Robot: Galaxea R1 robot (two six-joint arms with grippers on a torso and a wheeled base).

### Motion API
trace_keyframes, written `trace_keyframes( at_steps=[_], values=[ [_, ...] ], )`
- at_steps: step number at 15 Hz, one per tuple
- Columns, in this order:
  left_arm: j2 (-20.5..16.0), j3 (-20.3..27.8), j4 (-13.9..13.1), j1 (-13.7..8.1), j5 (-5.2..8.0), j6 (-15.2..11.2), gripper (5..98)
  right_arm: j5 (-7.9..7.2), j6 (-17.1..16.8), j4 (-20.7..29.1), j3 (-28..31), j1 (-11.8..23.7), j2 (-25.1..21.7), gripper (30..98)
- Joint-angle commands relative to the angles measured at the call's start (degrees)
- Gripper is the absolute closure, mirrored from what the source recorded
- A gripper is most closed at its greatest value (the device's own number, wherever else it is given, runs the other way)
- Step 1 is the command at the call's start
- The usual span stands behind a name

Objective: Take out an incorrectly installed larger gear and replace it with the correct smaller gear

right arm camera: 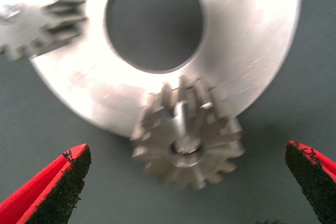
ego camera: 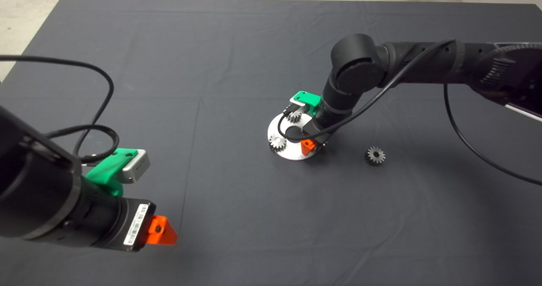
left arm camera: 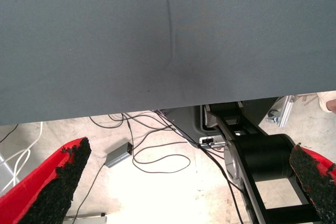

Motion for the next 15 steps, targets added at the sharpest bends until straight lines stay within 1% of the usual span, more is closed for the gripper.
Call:
trace_keyframes(
  at_steps=[1, 11, 13, 15],
  values=[
    [-0.14, 0.79, -0.75, -0.68, 0.30, -0.08, 5.8, -6.86, -0.47, -4.70, -1.92, 0.10, 0.34, 30.8],
    [-0.14, 0.79, -0.75, -0.68, 0.34, -0.08, 5.8, -6.77, -0.25, -4.70, -2.19, -0.07, 0.34, 30.9],
    [-0.14, 0.79, -0.75, -0.68, 0.34, -0.08, 5.8, -6.77, 0.10, -4.70, -2.10, -0.07, 0.34, 33.0],
    [-0.14, 0.86, -0.75, -0.68, 0.34, -0.08, 5.8, -6.68, 0.27, -4.53, -1.84, -0.07, 0.34, 33.0]
  ],
)
